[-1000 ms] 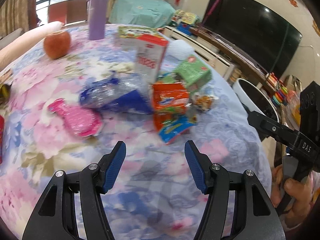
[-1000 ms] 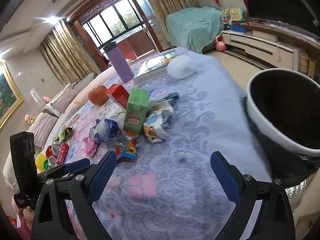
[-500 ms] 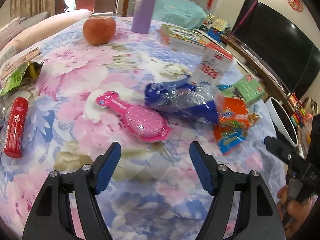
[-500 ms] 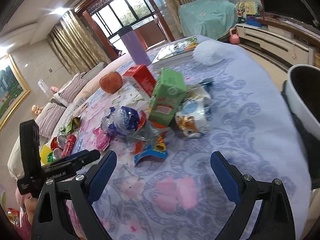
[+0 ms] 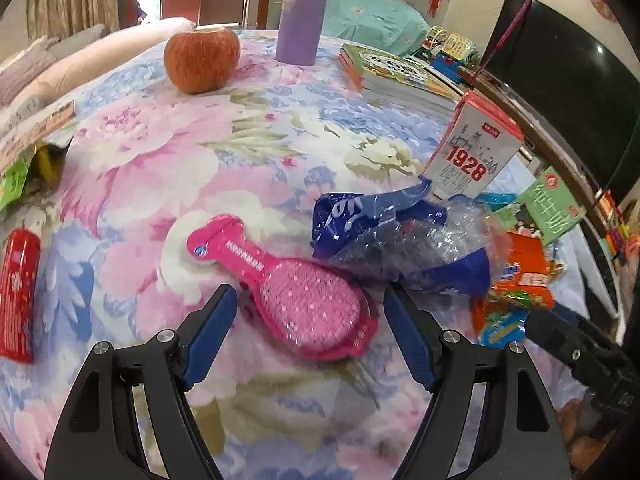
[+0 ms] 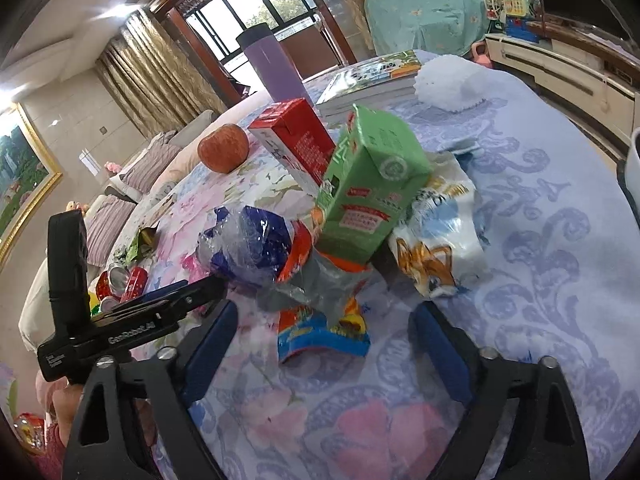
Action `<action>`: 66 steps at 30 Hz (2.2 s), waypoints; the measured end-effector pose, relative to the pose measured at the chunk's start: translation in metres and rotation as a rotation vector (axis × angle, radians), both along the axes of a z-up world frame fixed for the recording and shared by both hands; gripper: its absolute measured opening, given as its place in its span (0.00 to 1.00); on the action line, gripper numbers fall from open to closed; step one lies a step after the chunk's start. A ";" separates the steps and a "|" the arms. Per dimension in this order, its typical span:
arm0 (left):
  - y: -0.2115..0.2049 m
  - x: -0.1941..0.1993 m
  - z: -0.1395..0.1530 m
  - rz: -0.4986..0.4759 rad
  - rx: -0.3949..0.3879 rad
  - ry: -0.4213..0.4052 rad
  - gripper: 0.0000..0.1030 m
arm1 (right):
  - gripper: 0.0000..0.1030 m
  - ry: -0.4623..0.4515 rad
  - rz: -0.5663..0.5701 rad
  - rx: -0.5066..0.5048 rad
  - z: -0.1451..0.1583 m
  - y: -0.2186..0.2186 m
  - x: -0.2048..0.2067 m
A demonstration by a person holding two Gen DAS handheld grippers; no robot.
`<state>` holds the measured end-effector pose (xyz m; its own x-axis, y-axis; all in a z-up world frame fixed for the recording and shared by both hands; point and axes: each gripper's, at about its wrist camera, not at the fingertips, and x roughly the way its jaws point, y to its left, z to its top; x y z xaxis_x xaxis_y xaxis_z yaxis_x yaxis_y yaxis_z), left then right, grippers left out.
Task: Collect trash
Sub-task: 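Grasp the pink brush package with the left tool while the right tool grasps the orange Ovaltine bag, then carry the pink package and orange Ovaltine bag over the trash bin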
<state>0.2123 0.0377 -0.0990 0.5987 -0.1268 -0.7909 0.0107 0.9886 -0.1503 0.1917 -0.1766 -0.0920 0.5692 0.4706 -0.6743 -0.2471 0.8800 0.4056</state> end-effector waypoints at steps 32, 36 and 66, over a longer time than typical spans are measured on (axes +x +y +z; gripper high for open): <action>-0.088 -0.096 0.031 -0.314 -0.019 -0.100 0.54 | 0.30 -0.088 -0.089 0.027 0.030 -0.074 -0.079; -0.106 -0.099 0.037 -0.358 -0.012 -0.111 0.54 | 0.30 -0.103 -0.132 0.029 0.035 -0.095 -0.089; -0.244 -0.097 0.065 -0.612 0.019 -0.181 0.54 | 0.30 -0.169 -0.359 0.072 0.048 -0.211 -0.124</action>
<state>0.1149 -0.2061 -0.0337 0.5467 -0.4751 -0.6895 0.5976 0.7981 -0.0761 0.0676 -0.3877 -0.0435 0.8057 0.2649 -0.5297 0.0021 0.8932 0.4497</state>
